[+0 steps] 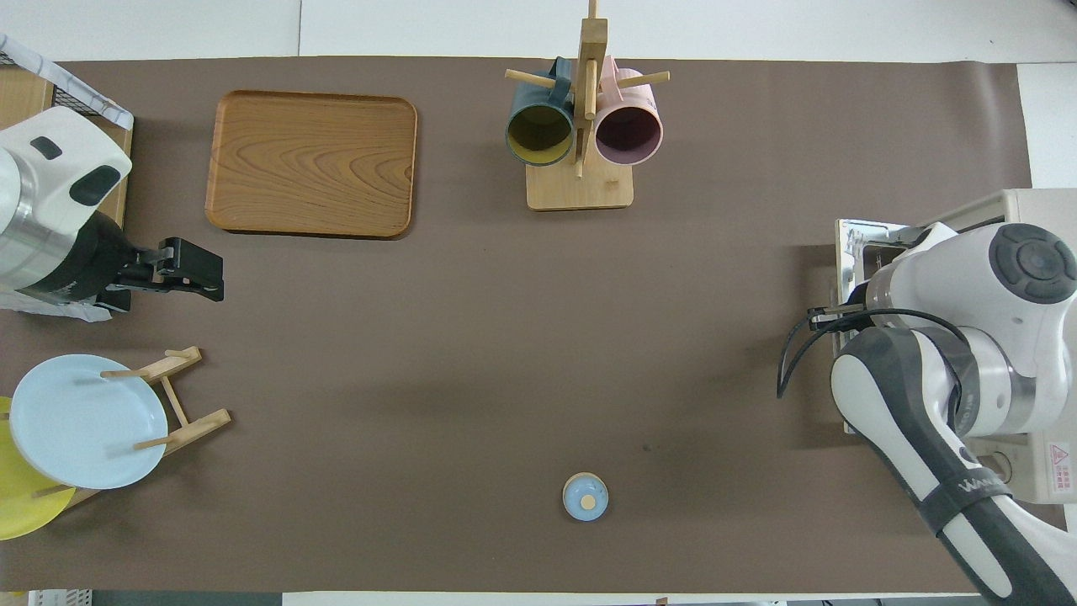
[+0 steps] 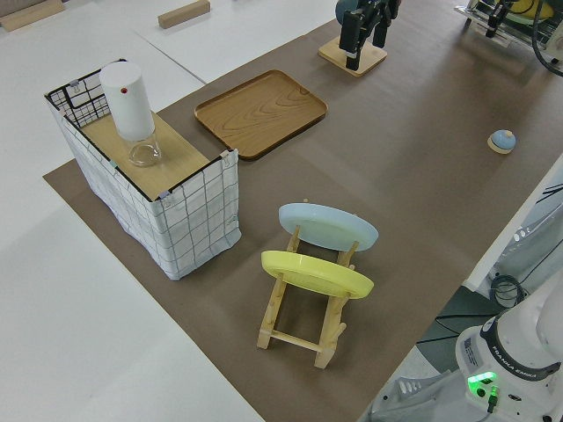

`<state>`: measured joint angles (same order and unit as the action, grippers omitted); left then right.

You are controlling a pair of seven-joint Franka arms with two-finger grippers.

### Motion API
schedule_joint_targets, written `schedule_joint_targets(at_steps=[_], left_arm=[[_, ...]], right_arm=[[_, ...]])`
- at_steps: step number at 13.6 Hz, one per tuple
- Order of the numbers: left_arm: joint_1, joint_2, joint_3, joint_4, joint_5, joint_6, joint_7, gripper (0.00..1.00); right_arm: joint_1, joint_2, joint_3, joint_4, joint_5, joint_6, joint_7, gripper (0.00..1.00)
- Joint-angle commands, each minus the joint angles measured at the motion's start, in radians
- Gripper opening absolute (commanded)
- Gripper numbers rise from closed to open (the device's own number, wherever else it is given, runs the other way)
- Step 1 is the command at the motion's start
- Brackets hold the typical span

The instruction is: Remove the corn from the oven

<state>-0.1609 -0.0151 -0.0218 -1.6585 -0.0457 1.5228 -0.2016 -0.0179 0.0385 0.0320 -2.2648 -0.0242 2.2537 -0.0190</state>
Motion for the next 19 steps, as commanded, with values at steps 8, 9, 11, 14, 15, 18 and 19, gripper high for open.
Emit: schedule_joint_targets(at_steps=[8, 9, 11, 14, 15, 18, 19], left_arm=[[0.012, -0.014, -0.006, -0.009, -0.011, -0.001, 0.004, 1.00], [0.012, -0.014, -0.004, -0.009, -0.011, -0.001, 0.004, 1.00], [0.012, -0.014, -0.006, -0.009, -0.011, -0.001, 0.004, 1.00], [0.012, -0.014, -0.004, -0.007, -0.011, -0.001, 0.004, 1.00], [0.012, -0.014, -0.004, -0.007, -0.011, -0.001, 0.004, 1.00], [0.012, -0.014, -0.004, -0.007, -0.011, -0.001, 0.004, 1.00], [0.012, -0.014, -0.004, -0.007, -0.011, -0.001, 0.004, 1.00]], right_arm=[[0.045, 0.052, -0.024, -0.019, 0.001, 0.115, 0.094, 0.00], [0.053, 0.052, -0.023, -0.019, 0.001, 0.113, 0.109, 0.00], [0.059, 0.054, -0.018, -0.009, 0.001, 0.113, 0.113, 0.00], [0.079, 0.055, -0.018, 0.066, 0.000, 0.022, 0.116, 0.00], [0.075, 0.055, -0.020, 0.109, 0.000, -0.055, 0.116, 0.00], [0.059, 0.023, -0.030, 0.183, -0.016, -0.233, 0.132, 0.18], [0.058, 0.020, -0.037, 0.209, -0.026, -0.290, 0.174, 0.29]])
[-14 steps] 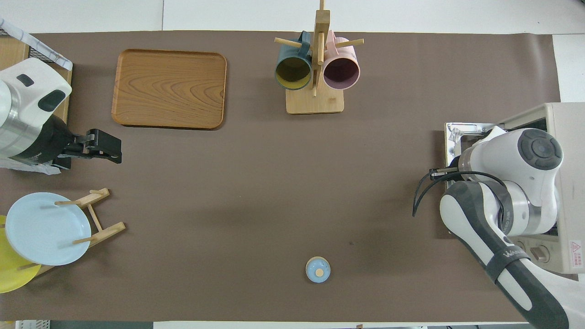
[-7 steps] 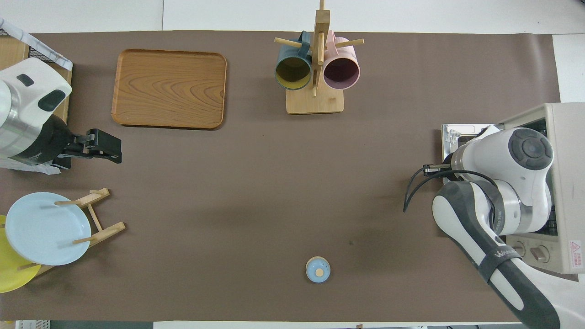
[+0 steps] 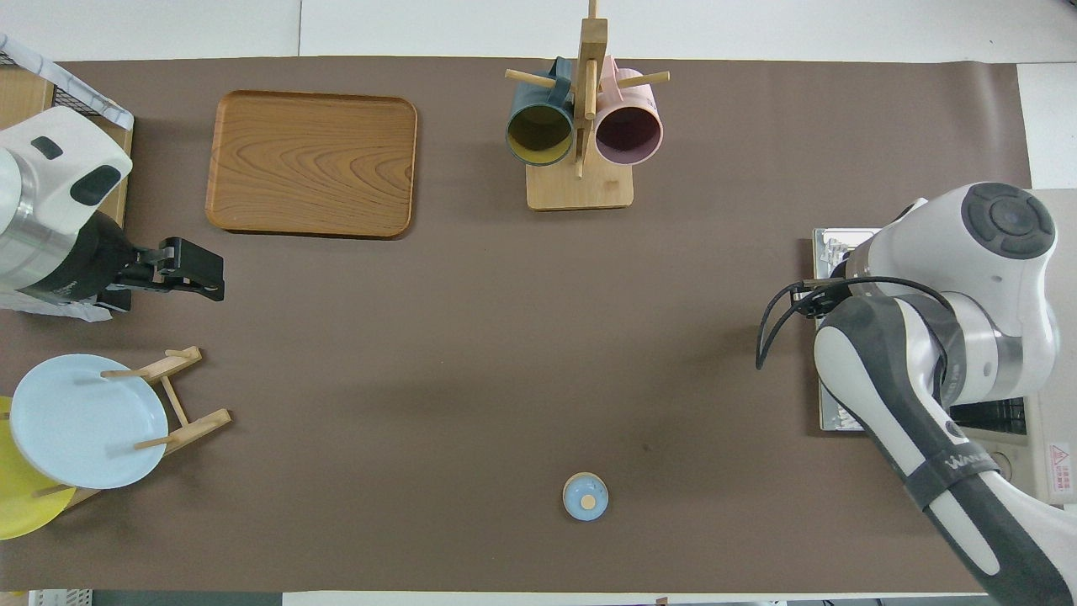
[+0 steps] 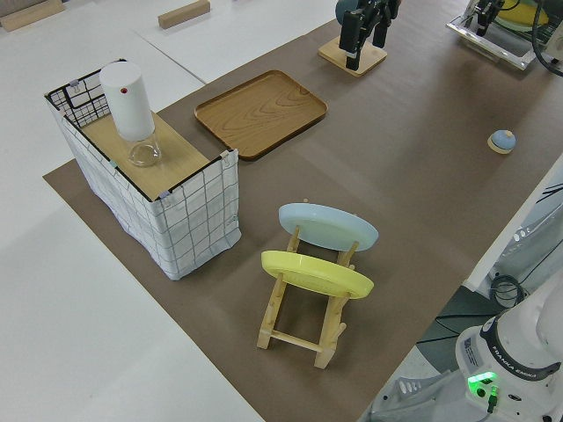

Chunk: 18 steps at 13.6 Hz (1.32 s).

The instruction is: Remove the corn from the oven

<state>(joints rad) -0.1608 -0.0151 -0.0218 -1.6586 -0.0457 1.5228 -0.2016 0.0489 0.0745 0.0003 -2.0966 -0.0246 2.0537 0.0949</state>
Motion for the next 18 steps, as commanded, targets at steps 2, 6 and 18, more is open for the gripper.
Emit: schedule_joint_targets(at_steps=[2, 6, 18], left_arm=[[0.012, -0.014, -0.004, -0.007, -0.011, -0.001, 0.004, 1.00], [0.012, -0.014, -0.004, -0.007, -0.011, -0.001, 0.004, 1.00], [0.012, -0.014, -0.004, -0.007, -0.011, -0.001, 0.004, 1.00]], right_arm=[[-0.032, -0.018, -0.002, 0.059, -0.098, -0.151, 0.098, 0.34], [-0.092, -0.028, -0.002, 0.046, -0.109, -0.152, 0.033, 0.36], [-0.141, -0.071, 0.000, -0.117, -0.109, 0.057, -0.044, 0.33]])
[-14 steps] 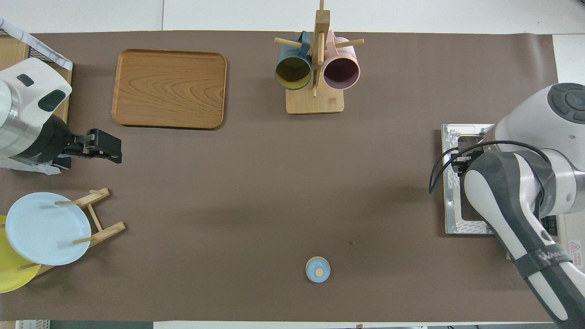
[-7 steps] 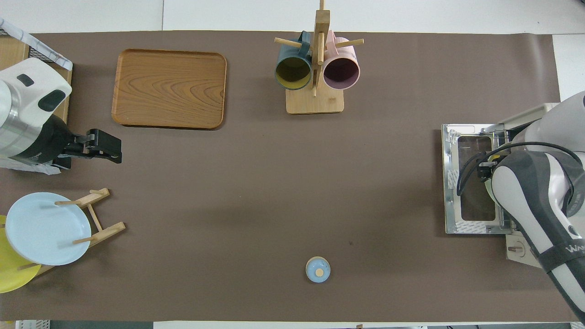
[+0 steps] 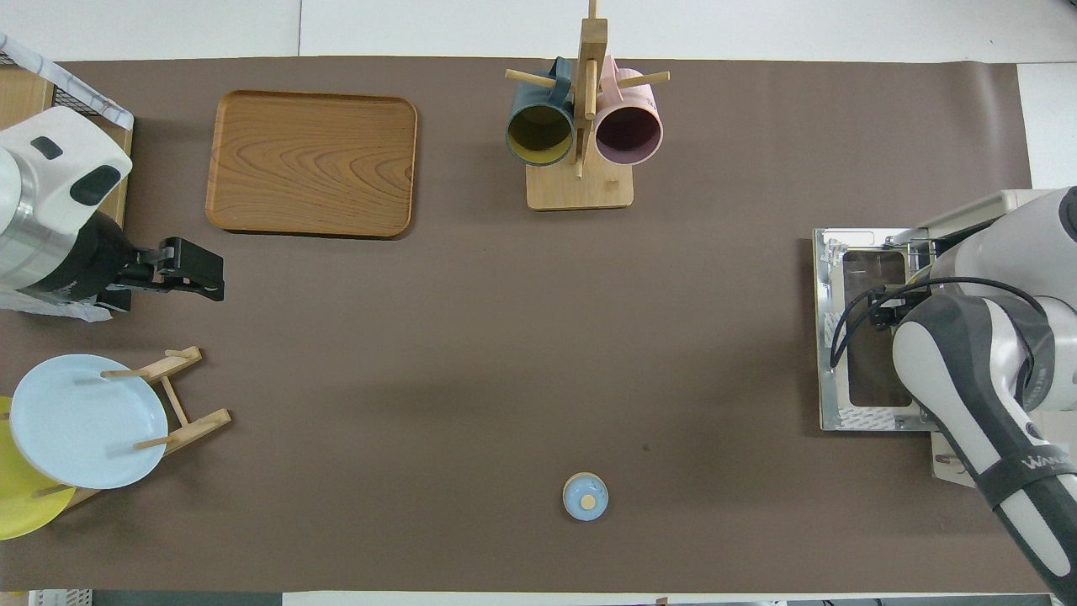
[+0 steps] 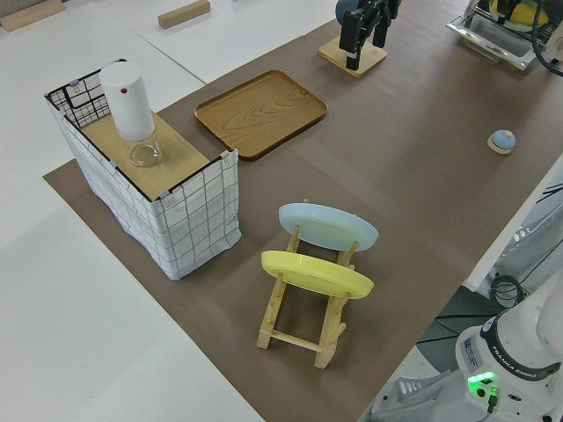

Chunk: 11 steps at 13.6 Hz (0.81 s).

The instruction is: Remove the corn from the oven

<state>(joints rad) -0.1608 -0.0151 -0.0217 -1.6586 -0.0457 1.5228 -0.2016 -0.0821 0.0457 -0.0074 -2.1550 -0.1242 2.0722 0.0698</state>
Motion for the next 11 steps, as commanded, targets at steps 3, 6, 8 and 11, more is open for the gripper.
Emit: schedule_joint_targets(at_steps=[3, 6, 8, 11], left_arm=[[0.014, -0.014, -0.006, -0.007, -0.011, -0.001, 0.004, 1.00], [0.012, -0.014, -0.004, -0.009, -0.011, -0.001, 0.004, 1.00], [0.012, -0.014, -0.004, -0.009, -0.011, -0.001, 0.004, 1.00], [0.012, -0.014, -0.004, -0.009, -0.011, -0.001, 0.004, 1.00]], right_arm=[[-0.010, -0.044, 0.006, -0.059, -0.012, 0.019, -0.033, 0.00], [0.001, -0.044, 0.007, -0.037, -0.075, -0.036, -0.059, 0.00], [0.043, -0.026, 0.021, 0.042, -0.078, -0.122, -0.047, 0.00], [0.235, 0.017, 0.021, 0.190, -0.078, -0.256, 0.112, 0.00]])
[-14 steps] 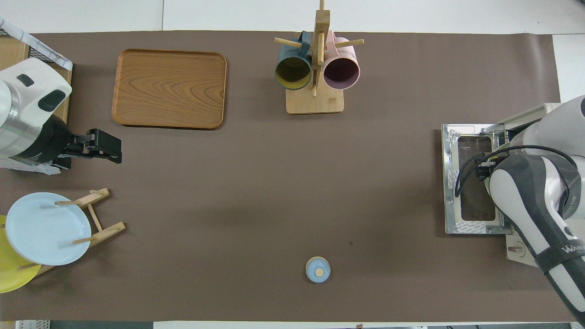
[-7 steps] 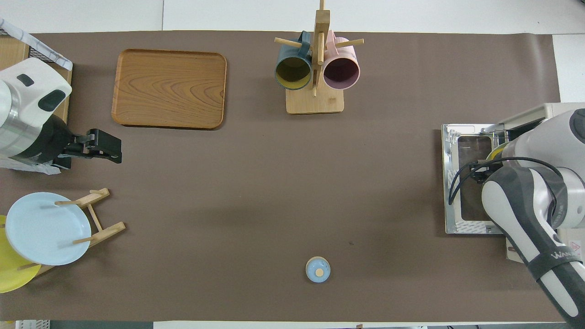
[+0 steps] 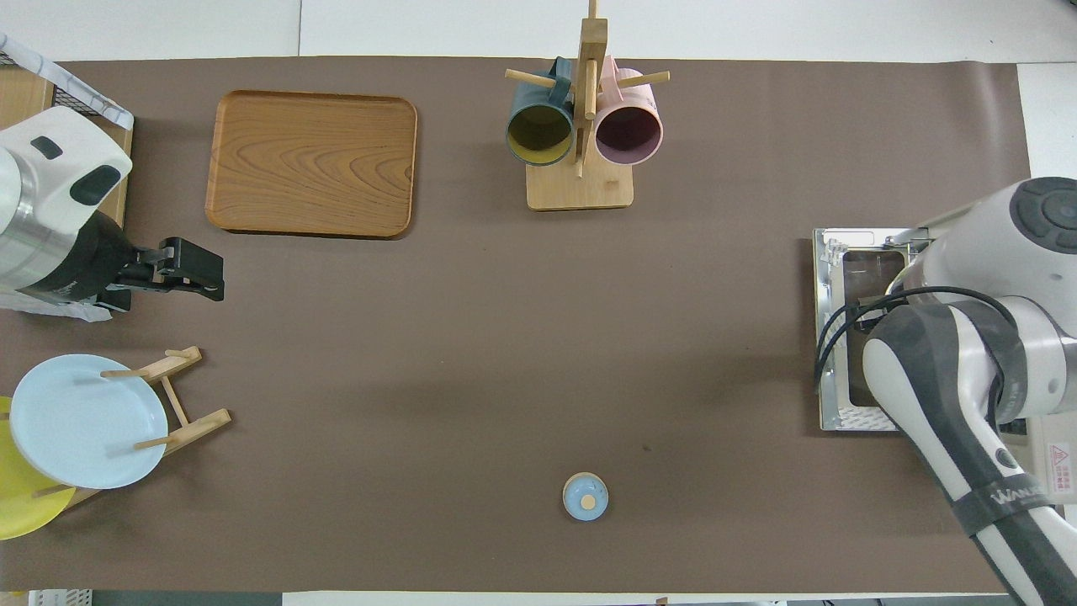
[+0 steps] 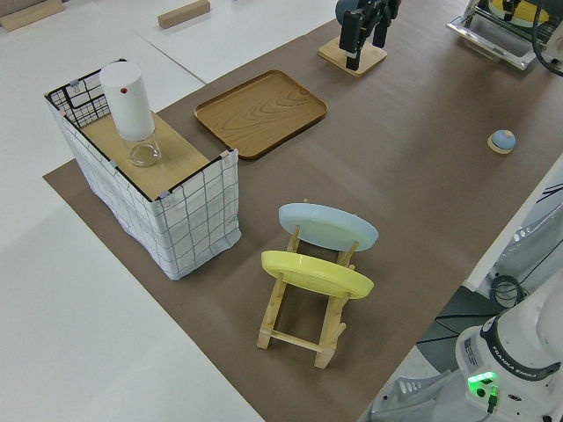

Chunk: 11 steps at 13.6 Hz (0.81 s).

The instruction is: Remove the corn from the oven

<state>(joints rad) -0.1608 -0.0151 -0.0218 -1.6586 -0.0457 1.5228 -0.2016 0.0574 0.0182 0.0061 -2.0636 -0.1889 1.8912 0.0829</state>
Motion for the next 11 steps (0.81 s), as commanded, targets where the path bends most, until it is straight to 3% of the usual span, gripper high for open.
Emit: schedule_joint_targets(at_steps=[1, 6, 9, 11], left_arm=[[0.012, -0.014, -0.006, -0.007, -0.011, -0.001, 0.004, 1.00], [0.012, -0.014, -0.004, -0.007, -0.011, -0.001, 0.004, 1.00], [0.014, -0.014, -0.004, -0.007, -0.011, -0.001, 0.004, 1.00], [0.012, -0.014, -0.006, -0.009, -0.011, -0.001, 0.004, 1.00]], right_arm=[[0.157, 0.052, 0.008, 0.118, -0.009, -0.081, 0.157, 0.00], [0.358, 0.182, 0.014, 0.270, 0.061, -0.102, 0.481, 0.00], [0.507, 0.394, 0.014, 0.520, 0.059, -0.185, 0.692, 0.00], [0.558, 0.448, 0.014, 0.550, 0.066, -0.161, 0.788, 0.00]])
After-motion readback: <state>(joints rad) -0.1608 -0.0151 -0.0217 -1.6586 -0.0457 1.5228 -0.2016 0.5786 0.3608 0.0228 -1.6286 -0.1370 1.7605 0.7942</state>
